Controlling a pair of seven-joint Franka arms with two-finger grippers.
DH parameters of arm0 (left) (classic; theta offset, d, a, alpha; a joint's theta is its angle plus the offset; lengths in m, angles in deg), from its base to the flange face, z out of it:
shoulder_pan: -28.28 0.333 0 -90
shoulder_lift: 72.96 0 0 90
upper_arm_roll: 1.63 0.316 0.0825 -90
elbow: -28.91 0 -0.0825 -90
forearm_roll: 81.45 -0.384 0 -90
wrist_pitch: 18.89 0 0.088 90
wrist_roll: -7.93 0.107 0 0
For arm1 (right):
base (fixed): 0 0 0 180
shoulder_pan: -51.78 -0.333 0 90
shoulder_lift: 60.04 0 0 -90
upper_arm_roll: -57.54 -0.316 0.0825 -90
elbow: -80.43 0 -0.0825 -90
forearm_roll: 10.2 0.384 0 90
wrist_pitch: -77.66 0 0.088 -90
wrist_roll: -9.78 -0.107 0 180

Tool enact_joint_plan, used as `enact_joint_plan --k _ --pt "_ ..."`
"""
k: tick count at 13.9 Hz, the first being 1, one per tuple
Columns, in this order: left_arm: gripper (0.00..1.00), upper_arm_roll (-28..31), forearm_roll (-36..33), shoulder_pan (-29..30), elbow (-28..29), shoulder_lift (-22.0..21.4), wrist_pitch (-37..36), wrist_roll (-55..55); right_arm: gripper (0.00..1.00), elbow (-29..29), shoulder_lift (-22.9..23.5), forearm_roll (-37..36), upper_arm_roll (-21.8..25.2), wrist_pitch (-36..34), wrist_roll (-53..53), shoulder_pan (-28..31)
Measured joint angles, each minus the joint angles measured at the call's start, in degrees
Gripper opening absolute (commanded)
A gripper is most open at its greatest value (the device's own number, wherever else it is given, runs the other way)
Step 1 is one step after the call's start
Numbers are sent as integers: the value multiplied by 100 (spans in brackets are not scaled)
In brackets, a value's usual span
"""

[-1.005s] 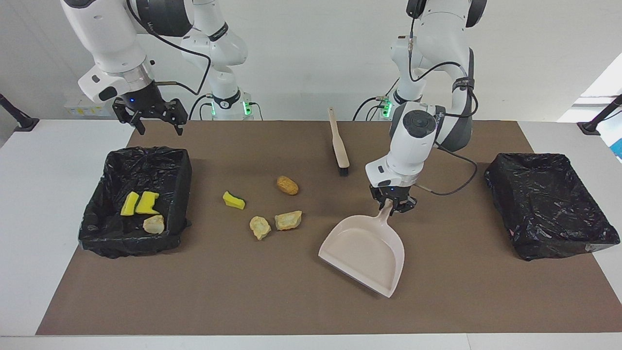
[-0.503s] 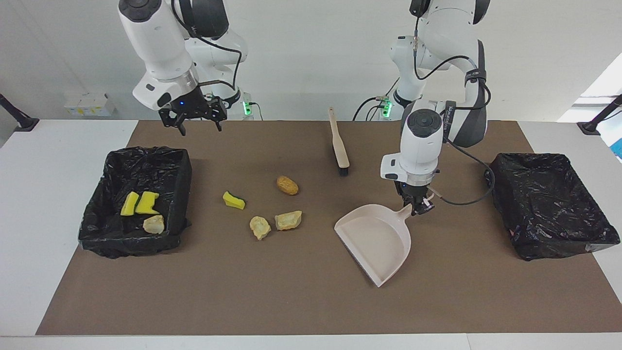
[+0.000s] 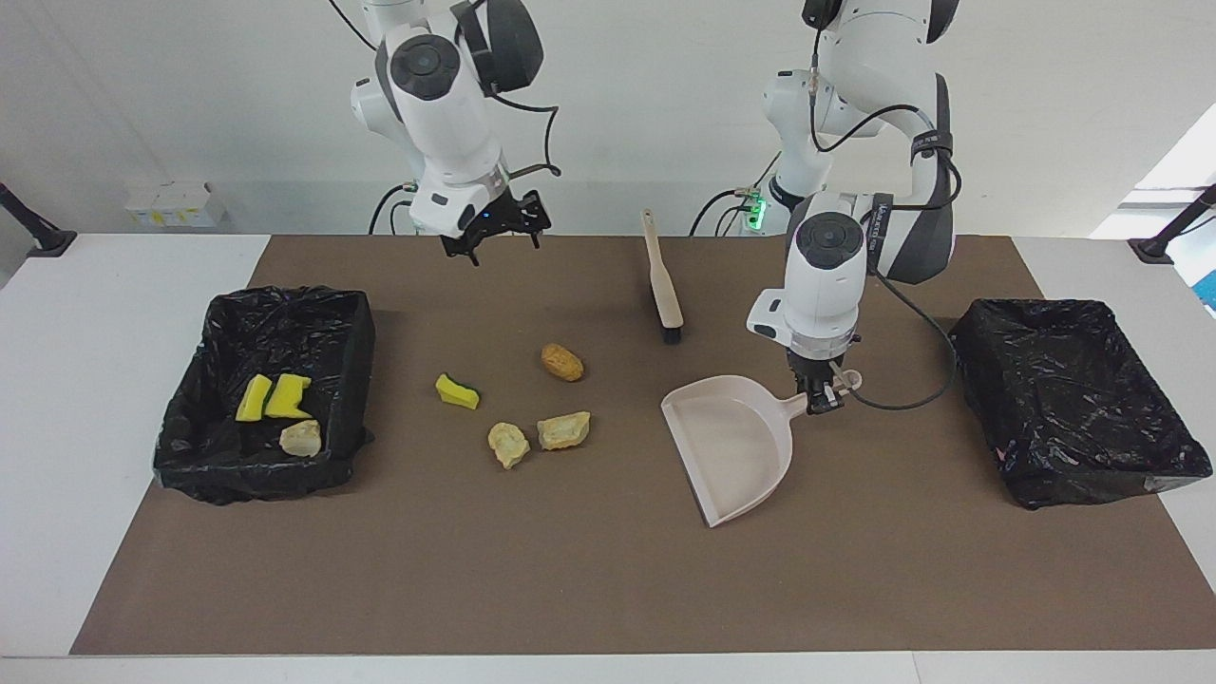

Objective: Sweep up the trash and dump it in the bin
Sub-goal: 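Reach the right gripper down to the brush handle and grasp it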

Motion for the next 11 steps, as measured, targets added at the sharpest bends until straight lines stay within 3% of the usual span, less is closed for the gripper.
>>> enact_joint_plan --k 5,11 --pt "0 -45 -168 -155 350 -254 -1 13 100 -838 5 18 -17 994 -1571 -1135" --pt "0 -42 -184 -174 435 -310 44 30 100 -1296 96 30 -17 1929 -3145 -2291"
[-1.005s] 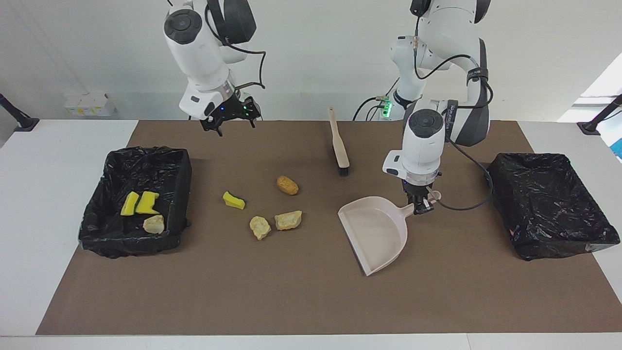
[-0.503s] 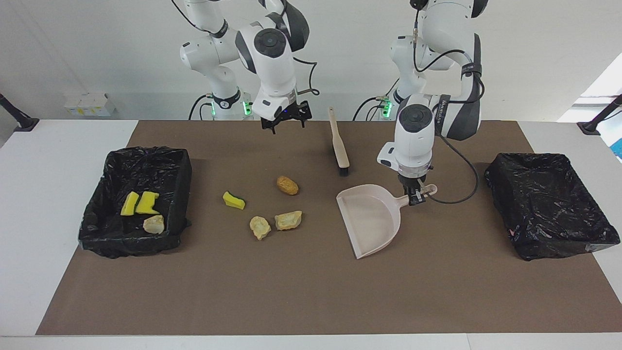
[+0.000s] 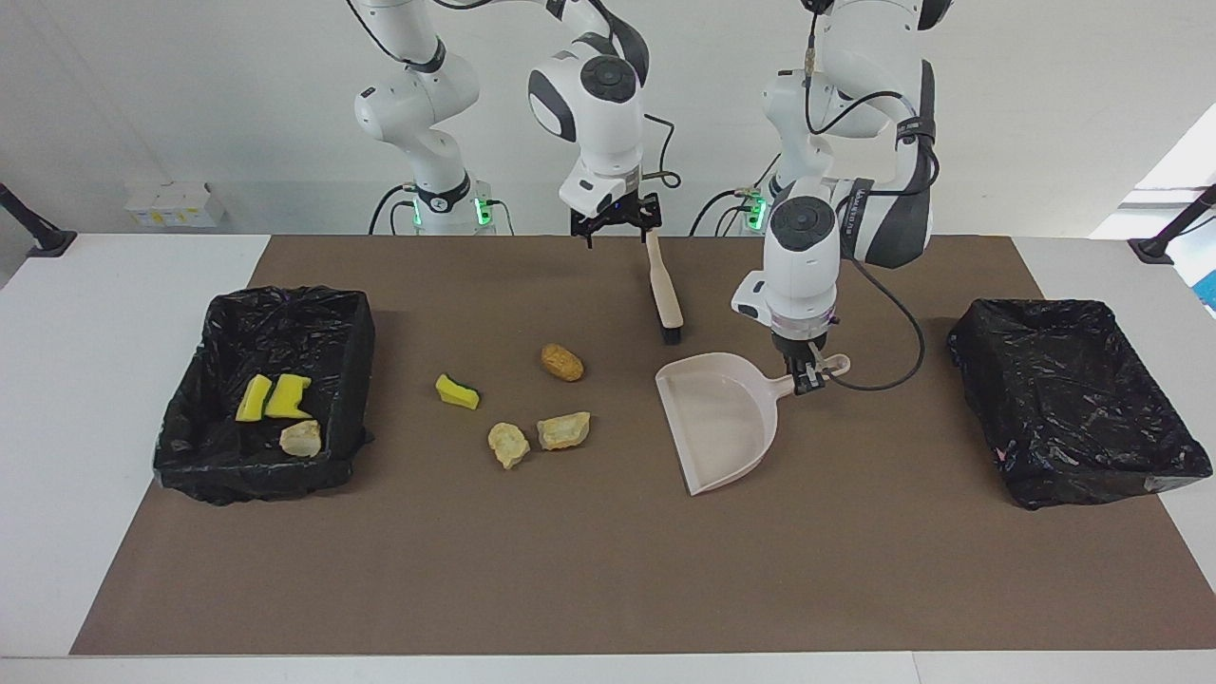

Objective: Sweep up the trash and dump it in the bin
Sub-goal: 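Reach the right gripper down to the brush handle and grasp it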

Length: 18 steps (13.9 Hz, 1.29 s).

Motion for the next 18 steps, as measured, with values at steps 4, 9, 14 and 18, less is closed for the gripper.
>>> enact_joint_plan --k 4,9,14,18 --pt "0 6 -6 0 56 -2 45 13 99 -559 65 -302 3 808 -644 -863" --pt "0 8 -7 0 107 -7 74 13 64 -675 410 -654 23 1164 -1188 -1247" --pt "0 6 -7 0 157 -42 78 13 60 -676 505 -656 46 1202 -1188 -1242" --pt "0 7 -7 0 165 -45 82 13 0 -663 540 -661 43 1223 -1182 -1243"
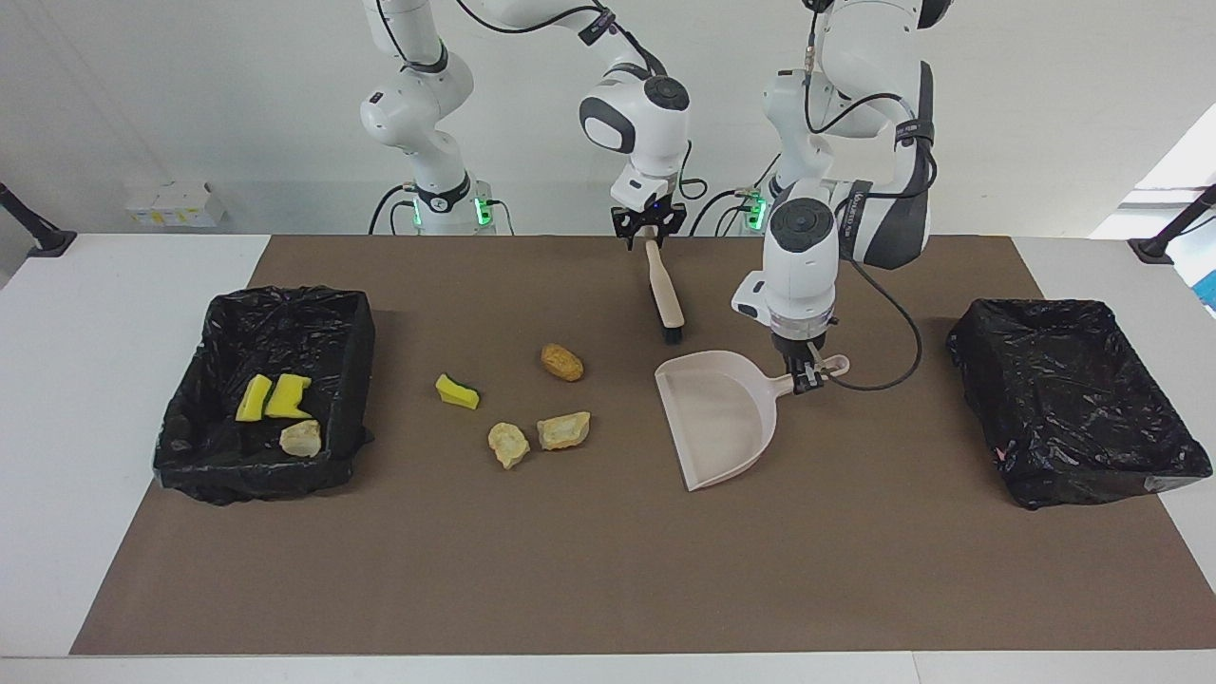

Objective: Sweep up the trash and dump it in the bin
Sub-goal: 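Reach the right gripper down to the brush handle and grasp it, then lift the brush with the right gripper and move it beyond the sponges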

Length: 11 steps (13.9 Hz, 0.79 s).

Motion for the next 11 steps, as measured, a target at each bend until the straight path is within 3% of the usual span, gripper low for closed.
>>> enact_joint_plan --k 3,7,11 --pt "0 2 0 0 4 -1 2 0 0 120 24 -1 -1 -67 -6 -1" --pt "0 5 0 0 21 -2 8 0 0 529 49 -1 28 -712 -7 74" --pt "0 9 0 0 39 -5 28 0 0 922 -298 -14 88 -1516 -2 696"
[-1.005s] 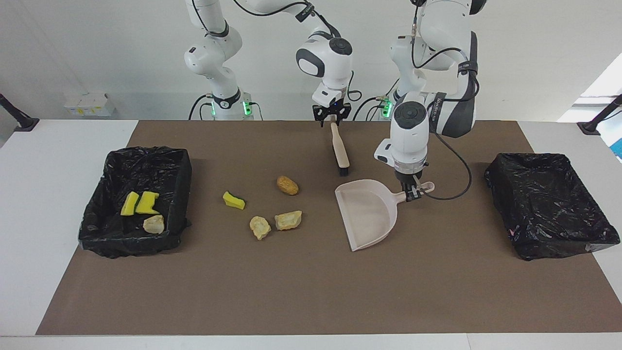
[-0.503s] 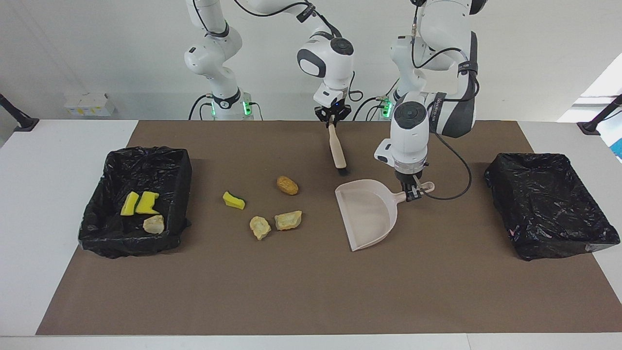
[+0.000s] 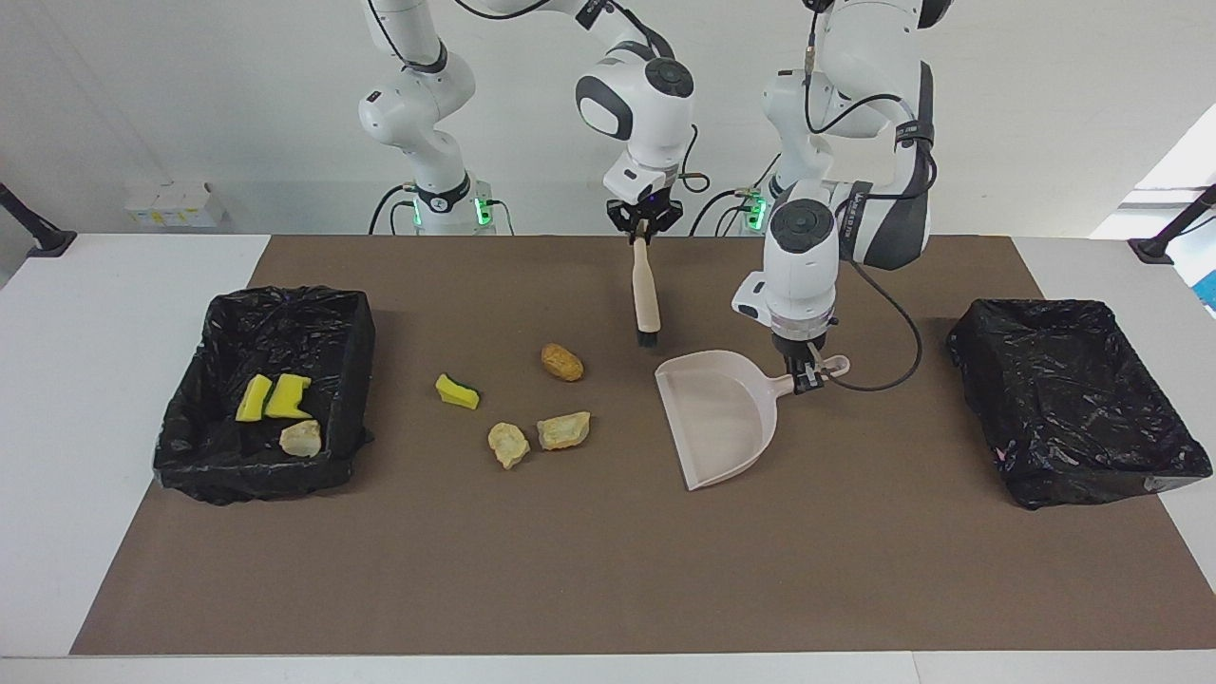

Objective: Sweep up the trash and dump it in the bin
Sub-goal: 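Lift the brush with the right gripper and move it beyond the sponges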

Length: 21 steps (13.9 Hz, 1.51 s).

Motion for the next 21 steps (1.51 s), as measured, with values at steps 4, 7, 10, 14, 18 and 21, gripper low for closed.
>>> enact_joint_plan --k 4,7,10,14,18,21 --pt "0 -5 0 0 13 -6 6 0 0 620 -286 -437 87 -1219 30 767" --pt "0 -8 0 -1 204 -86 183 -1 0 659 -257 -953 95 -1487 30 1076" --pt "0 -19 0 -13 518 -195 372 -5 0 503 -208 -1229 99 -1996 451 1750" --pt "0 -24 0 -22 648 -251 419 -7 0 -120 -312 -1672 112 -1882 1336 2706" --pt "0 -27 0 -24 699 -284 431 -7 0 -1161 -761 -1827 117 -906 2143 3394" --pt "0 -27 0 -24 752 -318 431 -7 0 -1673 -1034 -1822 106 -521 2252 3469"
